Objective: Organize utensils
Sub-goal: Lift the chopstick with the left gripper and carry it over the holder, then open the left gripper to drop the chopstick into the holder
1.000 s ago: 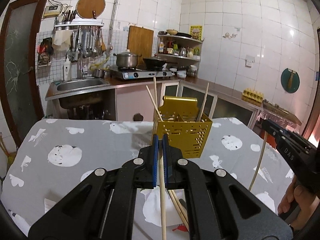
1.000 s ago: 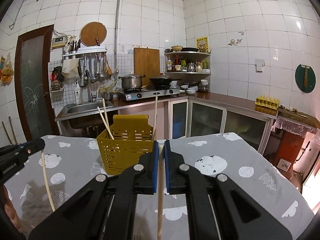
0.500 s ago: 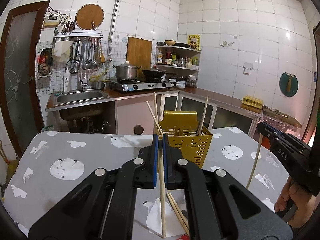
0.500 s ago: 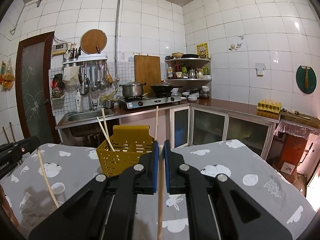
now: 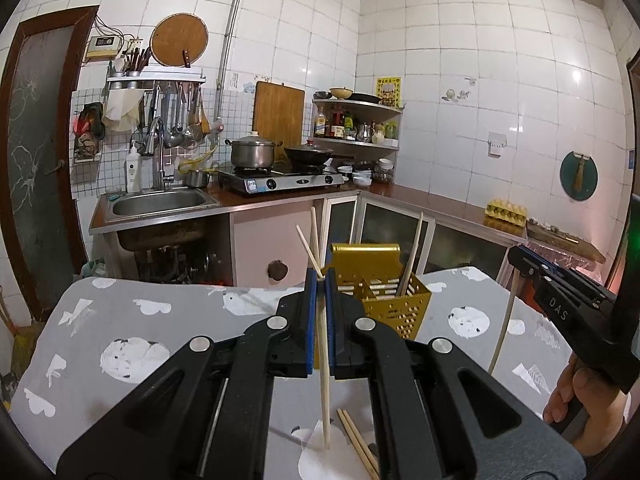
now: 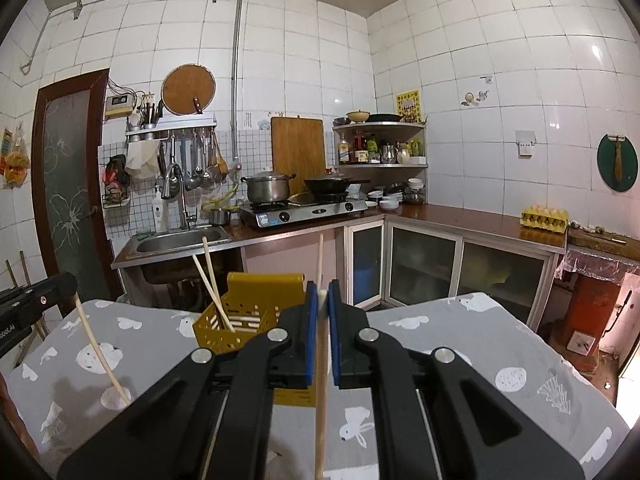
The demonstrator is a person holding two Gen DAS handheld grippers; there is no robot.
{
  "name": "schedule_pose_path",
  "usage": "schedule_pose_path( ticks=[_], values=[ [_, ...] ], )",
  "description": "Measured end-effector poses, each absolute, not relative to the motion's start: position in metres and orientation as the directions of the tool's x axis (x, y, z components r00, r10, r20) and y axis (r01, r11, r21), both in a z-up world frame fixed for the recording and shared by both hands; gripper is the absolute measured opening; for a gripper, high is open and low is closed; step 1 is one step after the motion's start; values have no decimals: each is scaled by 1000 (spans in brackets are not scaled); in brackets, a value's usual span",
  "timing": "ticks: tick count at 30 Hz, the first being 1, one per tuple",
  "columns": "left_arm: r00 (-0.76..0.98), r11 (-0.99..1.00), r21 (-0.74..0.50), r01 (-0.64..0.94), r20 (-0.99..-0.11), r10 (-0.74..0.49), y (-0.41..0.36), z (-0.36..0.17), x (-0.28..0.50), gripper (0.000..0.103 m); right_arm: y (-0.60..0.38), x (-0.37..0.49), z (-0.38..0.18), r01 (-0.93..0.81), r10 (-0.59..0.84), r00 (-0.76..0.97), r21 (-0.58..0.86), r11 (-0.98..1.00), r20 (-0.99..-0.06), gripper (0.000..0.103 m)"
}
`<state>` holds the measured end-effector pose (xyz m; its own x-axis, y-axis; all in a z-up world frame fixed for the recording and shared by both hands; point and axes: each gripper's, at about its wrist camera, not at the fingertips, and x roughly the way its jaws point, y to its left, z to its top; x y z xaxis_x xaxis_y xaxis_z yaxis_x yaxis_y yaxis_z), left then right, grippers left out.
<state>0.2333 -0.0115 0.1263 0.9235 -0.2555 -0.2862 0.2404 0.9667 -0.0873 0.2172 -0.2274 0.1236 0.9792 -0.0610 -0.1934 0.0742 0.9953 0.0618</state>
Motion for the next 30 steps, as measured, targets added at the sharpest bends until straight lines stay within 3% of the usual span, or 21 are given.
schedule_pose_path(
  ticks=[10,22,30],
  values=[
    [940,964,-70,257,-214,-266,-17,175,253,3,-233,238,158,68,-56,987,71,995,-150,6],
    [964,967,-38,250,-86,-253,-41,253,298,3,-234,289,222,53,-50,998,89,995,-35,6],
    [966,969,-16,245,-78,-245,-56,238,339,3,-222,335,224,28,-29,999,74,997,23,6]
  ],
)
